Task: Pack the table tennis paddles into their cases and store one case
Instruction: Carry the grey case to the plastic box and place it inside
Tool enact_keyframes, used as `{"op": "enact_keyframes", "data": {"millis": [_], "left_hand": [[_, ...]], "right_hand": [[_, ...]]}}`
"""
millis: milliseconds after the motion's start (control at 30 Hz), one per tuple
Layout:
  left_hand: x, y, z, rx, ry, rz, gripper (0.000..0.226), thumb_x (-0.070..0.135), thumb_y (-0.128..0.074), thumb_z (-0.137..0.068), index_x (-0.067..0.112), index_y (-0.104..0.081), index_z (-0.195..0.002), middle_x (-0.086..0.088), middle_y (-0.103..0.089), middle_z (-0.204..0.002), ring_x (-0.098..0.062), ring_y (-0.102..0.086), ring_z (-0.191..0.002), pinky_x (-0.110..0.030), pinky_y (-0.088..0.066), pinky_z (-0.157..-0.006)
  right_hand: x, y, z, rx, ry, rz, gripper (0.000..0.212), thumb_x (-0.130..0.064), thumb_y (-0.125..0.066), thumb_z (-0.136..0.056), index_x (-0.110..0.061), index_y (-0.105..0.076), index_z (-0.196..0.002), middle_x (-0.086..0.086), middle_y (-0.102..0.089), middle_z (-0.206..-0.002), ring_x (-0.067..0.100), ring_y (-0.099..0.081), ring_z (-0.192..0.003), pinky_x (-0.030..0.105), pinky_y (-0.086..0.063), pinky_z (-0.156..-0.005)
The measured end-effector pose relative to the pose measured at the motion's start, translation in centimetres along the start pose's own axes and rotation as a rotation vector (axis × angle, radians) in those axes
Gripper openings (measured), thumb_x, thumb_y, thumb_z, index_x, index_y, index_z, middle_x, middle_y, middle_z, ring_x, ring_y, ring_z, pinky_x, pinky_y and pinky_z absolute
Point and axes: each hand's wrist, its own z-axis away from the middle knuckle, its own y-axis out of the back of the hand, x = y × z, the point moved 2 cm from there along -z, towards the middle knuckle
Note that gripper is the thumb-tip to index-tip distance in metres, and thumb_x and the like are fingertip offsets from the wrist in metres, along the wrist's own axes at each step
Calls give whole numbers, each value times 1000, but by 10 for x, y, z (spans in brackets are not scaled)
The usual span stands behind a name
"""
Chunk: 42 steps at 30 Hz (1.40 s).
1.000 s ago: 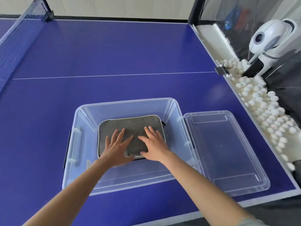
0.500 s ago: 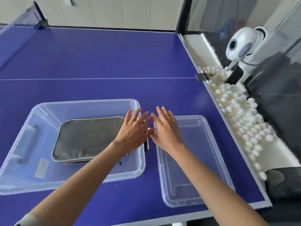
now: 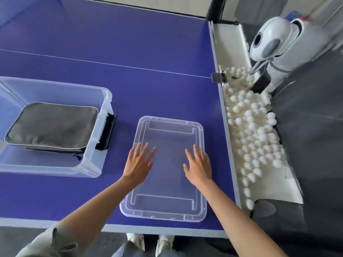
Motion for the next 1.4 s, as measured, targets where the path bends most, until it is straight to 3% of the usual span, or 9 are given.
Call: {"op": "enact_keyframes", "data": {"millis": [167,300,533,767,933,1133,1400], "left_hand": [[-5,-18,-8,-68,174,-7,61,36,-37,-98,27,-7,-150,-13,7,-158,-36,2,-145,-48,-15,-115],[-11,-28,-3,-118,199,112,63,38,-40,-98,27,-9,-150,-16,13,-157,-42,-13,-139,-48,-29,-109],[-3,-24,-8,50,369,503,69,18,-67,-83,18,-34,-144,-11,-4,-158,-38,-18,-137,-46,-29,-110],[-3,-18,-18,189,677,845,92,20,-74,-78,16,-16,-150,-8,-21,-154,-26,-24,-141,-41,-27,-114],[-2,-15,-24,166,755,848,92,28,-73,-79,9,-17,-149,-9,-26,-153,-27,-20,-142,-39,-21,-116],[2,1,-30,91,851,728,106,38,-79,-71,17,-10,-149,-9,-26,-144,-31,-26,-132,-46,-26,-107],[25,59,-52,250,750,802,109,29,-83,-64,20,-13,-148,-10,-24,-138,-31,-24,-125,-43,-31,-100]], "right_hand": [[10,-35,-2,20,-146,-129,58,-25,-36,-100,-20,-8,-150,11,9,-159,34,2,-146,42,-21,-118],[7,-47,-4,86,-251,-277,52,-15,-33,-101,-20,-14,-150,9,6,-160,37,-5,-145,41,-27,-116],[5,-40,-16,252,-325,-555,50,0,-48,-92,-13,-42,-140,7,-17,-158,32,-25,-138,44,-37,-107],[17,-35,-26,364,-542,-933,57,8,-56,-83,-16,-49,-135,6,-31,-153,23,-32,-140,39,-37,-107],[27,-32,-36,377,-673,-1117,54,9,-56,-82,-11,-51,-132,10,-50,-139,26,-46,-129,39,-43,-105],[33,-25,-49,341,-665,-1101,48,7,-55,-87,-3,-49,-133,16,-50,-138,31,-47,-128,45,-43,-105],[58,42,-72,510,-577,-1050,44,10,-51,-84,-3,-58,-126,15,-57,-132,30,-52,-124,41,-43,-104]]}}
